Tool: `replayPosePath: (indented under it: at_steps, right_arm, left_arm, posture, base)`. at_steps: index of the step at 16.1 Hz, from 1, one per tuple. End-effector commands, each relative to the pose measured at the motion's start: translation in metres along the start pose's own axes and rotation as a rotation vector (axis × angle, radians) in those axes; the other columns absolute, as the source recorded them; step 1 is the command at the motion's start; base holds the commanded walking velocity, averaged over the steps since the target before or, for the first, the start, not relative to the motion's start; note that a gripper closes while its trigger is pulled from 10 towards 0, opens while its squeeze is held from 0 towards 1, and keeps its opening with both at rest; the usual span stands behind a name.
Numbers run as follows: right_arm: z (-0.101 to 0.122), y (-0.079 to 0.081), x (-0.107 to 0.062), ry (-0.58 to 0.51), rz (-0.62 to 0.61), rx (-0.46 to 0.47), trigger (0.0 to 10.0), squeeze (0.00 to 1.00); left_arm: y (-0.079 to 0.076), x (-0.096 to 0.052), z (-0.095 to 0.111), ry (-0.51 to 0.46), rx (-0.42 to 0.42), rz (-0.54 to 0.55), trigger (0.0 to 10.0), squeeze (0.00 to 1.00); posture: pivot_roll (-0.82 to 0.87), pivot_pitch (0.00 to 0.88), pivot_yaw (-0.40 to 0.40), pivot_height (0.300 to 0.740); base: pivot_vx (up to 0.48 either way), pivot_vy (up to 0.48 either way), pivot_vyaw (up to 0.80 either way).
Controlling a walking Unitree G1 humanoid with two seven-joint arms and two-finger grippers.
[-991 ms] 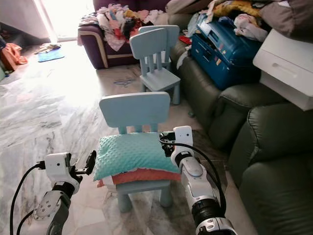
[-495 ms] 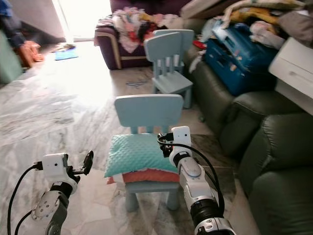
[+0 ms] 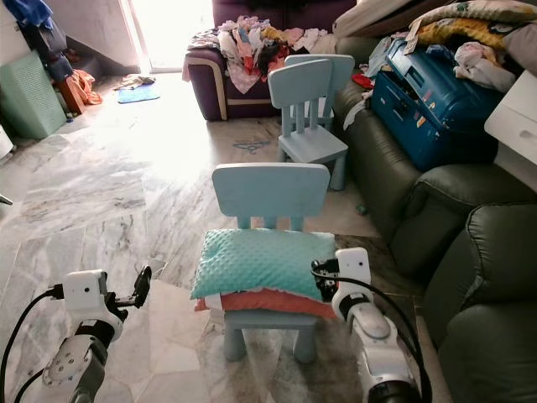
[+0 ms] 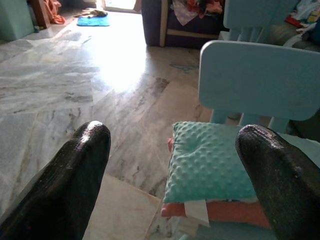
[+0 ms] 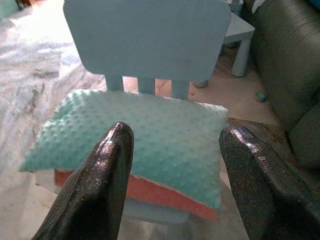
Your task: Move the pillow to the sofa
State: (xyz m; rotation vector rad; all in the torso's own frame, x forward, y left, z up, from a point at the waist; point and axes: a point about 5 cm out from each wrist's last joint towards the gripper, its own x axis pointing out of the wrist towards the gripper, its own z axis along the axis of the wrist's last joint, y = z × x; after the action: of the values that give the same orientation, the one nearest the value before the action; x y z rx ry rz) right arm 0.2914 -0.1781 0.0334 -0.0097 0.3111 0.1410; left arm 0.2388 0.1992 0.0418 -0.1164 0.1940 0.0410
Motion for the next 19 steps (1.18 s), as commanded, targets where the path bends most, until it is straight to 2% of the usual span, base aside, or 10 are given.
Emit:
replayPosePath:
  at_steps: [1, 2, 3, 7, 9, 11, 14, 16, 18, 19]
  right_arm:
    - [0.006, 0.000, 0.000, -0.023, -0.021, 0.028, 10.0, 0.00]
    - [0.006, 0.000, 0.000, -0.023, -0.021, 0.028, 10.0, 0.00]
    - [0.007, 0.007, 0.002, -0.028, -0.010, 0.023, 10.0, 0.00]
    - [0.019, 0.007, 0.010, -0.048, -0.032, 0.030, 10.0, 0.00]
    - [0.024, 0.007, 0.013, -0.056, -0.059, 0.041, 10.0, 0.00]
    - [0.029, -0.001, 0.018, -0.066, -0.114, 0.053, 10.0, 0.00]
    - [0.032, -0.017, 0.010, -0.111, -0.234, 0.082, 10.0, 0.00]
    - [0.026, -0.029, -0.004, -0.139, -0.318, 0.090, 10.0, 0.00]
    - [0.020, -0.037, -0.014, -0.146, -0.374, 0.103, 10.0, 0.00]
    - [0.017, -0.043, -0.022, -0.150, -0.406, 0.104, 10.0, 0.00]
  left_arm:
    - [0.004, -0.002, -0.001, 0.004, 0.012, 0.007, 10.0, 0.00]
    - [0.004, -0.002, -0.001, 0.004, 0.012, 0.007, 10.0, 0.00]
    - [0.004, -0.002, -0.001, 0.003, 0.012, 0.010, 10.0, 0.00]
    - [0.006, -0.003, -0.002, 0.006, 0.013, 0.020, 10.0, 0.00]
    - [0.011, -0.005, -0.002, 0.001, 0.012, 0.058, 10.0, 0.00]
    - [0.018, -0.001, -0.003, 0.005, -0.022, 0.118, 10.0, 0.00]
    - [0.004, 0.020, 0.002, 0.022, 0.004, 0.020, 10.0, 0.00]
    - [-0.008, 0.040, 0.009, 0.034, 0.019, -0.060, 10.0, 0.00]
    - [-0.019, 0.054, 0.014, 0.043, 0.029, -0.116, 10.0, 0.00]
    - [-0.030, 0.062, 0.019, 0.045, 0.042, -0.164, 10.0, 0.00]
  posture:
    - [-0.08, 0.000, 0.045, 0.740]
    - [-0.08, 0.000, 0.045, 0.740]
    - [-0.08, 0.000, 0.046, 0.740]
    - [-0.08, 0.000, 0.043, 0.740]
    - [-0.08, 0.000, 0.043, 0.740]
    - [-0.10, 0.000, 0.066, 0.740]
    - [-0.20, 0.000, 0.145, 0.740]
    - [-0.31, 0.000, 0.227, 0.740]
    - [-0.36, 0.000, 0.262, 0.740]
    - [-0.40, 0.000, 0.286, 0.740]
  base:
    - [0.000, 0.000, 0.00]
    - [0.000, 0.000, 0.00]
    - [0.000, 0.000, 0.00]
    - [0.000, 0.000, 0.00]
    - [0.000, 0.000, 0.00]
    - [0.000, 0.000, 0.00]
    - [0.000, 0.000, 0.00]
    - [0.000, 0.000, 0.00]
    - [0.000, 0.000, 0.00]
    - [0.000, 0.000, 0.00]
